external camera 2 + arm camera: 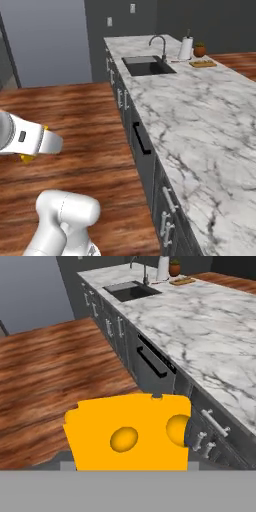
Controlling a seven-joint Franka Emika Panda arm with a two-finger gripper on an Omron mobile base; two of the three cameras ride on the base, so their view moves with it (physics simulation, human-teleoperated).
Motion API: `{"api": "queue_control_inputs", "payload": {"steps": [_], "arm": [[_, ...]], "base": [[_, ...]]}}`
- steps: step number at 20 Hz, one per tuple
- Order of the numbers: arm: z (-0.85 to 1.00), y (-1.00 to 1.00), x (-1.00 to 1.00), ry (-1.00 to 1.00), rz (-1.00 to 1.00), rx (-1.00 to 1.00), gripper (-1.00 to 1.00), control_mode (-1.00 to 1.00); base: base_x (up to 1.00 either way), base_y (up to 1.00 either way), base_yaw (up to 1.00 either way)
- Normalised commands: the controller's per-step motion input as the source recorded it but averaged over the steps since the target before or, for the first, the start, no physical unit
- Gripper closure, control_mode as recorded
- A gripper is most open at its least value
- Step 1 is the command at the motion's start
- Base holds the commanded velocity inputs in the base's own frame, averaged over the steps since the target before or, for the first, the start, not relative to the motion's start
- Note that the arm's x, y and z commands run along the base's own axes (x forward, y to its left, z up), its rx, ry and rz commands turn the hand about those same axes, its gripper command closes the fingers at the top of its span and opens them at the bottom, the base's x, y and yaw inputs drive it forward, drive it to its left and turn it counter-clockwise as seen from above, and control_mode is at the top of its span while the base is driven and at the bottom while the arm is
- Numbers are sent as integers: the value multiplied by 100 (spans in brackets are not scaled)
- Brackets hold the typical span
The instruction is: Retrieve the sausage and cheese from the fridge and place them on the cutting board on the counter.
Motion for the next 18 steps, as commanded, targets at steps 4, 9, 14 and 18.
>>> {"api": "queue_control_inputs", "payload": {"steps": [4,9,14,18], "arm": [[0,0,0,0,0,0,100,100],[0,0,0,0,0,0,100,100],[0,0,0,0,0,0,100,100],[0,0,0,0,0,0,100,100]], "base": [[-52,-56,-69],[-44,-52,-73],[-22,-67,-74],[0,-86,-78]]}}
